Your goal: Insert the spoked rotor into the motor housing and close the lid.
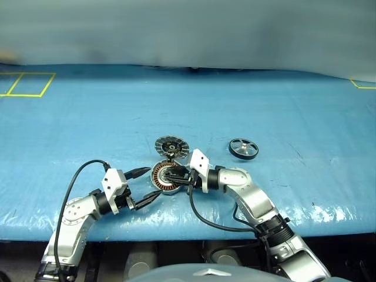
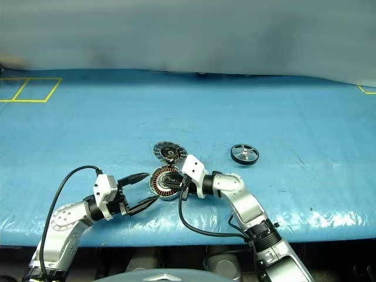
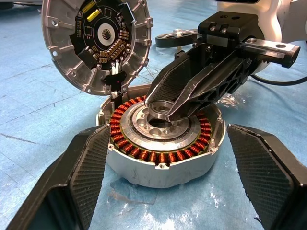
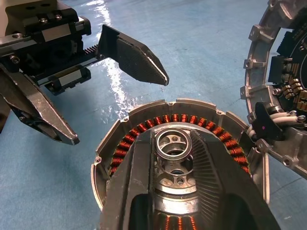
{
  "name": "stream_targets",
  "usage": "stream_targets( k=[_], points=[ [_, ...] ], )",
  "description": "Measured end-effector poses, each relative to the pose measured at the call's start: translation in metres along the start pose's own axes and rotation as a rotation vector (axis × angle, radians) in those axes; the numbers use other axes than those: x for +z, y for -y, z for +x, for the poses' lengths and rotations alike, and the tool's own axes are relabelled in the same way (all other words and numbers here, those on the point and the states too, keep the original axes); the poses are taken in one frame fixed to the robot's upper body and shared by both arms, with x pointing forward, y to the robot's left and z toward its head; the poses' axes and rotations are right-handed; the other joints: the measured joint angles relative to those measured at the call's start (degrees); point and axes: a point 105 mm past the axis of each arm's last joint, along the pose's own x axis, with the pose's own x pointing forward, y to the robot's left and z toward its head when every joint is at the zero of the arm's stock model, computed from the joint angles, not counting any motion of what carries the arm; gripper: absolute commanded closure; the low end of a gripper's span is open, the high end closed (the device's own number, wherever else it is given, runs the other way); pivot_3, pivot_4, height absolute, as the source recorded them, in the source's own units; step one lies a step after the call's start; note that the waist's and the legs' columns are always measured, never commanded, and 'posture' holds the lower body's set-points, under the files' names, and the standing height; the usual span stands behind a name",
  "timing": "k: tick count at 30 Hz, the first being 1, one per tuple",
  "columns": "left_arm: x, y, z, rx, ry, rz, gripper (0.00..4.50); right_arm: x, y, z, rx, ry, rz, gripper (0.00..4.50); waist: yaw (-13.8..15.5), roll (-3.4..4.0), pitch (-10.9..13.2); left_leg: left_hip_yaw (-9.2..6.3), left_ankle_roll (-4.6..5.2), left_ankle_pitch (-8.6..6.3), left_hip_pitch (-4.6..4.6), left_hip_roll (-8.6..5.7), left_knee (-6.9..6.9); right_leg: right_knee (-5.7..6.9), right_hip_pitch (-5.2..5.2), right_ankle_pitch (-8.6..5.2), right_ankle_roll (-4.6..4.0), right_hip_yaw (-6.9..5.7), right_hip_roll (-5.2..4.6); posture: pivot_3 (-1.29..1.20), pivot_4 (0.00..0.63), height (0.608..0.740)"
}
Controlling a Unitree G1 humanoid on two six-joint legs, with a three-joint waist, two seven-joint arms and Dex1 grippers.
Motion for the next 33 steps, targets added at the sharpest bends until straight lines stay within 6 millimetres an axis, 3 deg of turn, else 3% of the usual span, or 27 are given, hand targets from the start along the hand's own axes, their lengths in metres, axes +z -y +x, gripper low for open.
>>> stream_targets(
  k=[13, 18, 33],
  points=[
    [0.000, -0.001, 0.000, 0.006, -0.001, 0.000, 0.37, 0.003, -0.001, 0.002, 0.002, 0.020, -0.005, 2.92, 0.00, 0.00, 0.00, 0.00, 0.00, 0.00, 0.00, 0.00, 0.00, 0.00, 0.00, 0.00, 0.00, 0.00, 0.01, 0.00, 0.150, 0.740],
    [-0.001, -0.001, 0.000, 0.007, -0.002, 0.000, 0.37, 0.006, -0.001, 0.003, 0.002, 0.039, 0.006, 4.46, 0.01, 0.00, 0.00, 0.00, 0.00, 0.00, 0.00, 0.00, 0.00, 0.00, 0.00, 0.00, 0.00, 0.00, 0.00, 0.00, 0.150, 0.740],
    [-0.002, -0.001, -0.001, 0.018, -0.007, -0.003, 0.37, -0.003, 0.003, 0.006, -0.001, -0.046, -0.053, 4.46, -0.02, 0.00, 0.00, 0.00, 0.00, 0.00, 0.01, 0.01, 0.00, 0.00, 0.01, 0.00, 0.00, -0.01, 0.01, 0.00, 0.150, 0.740]
  ],
)
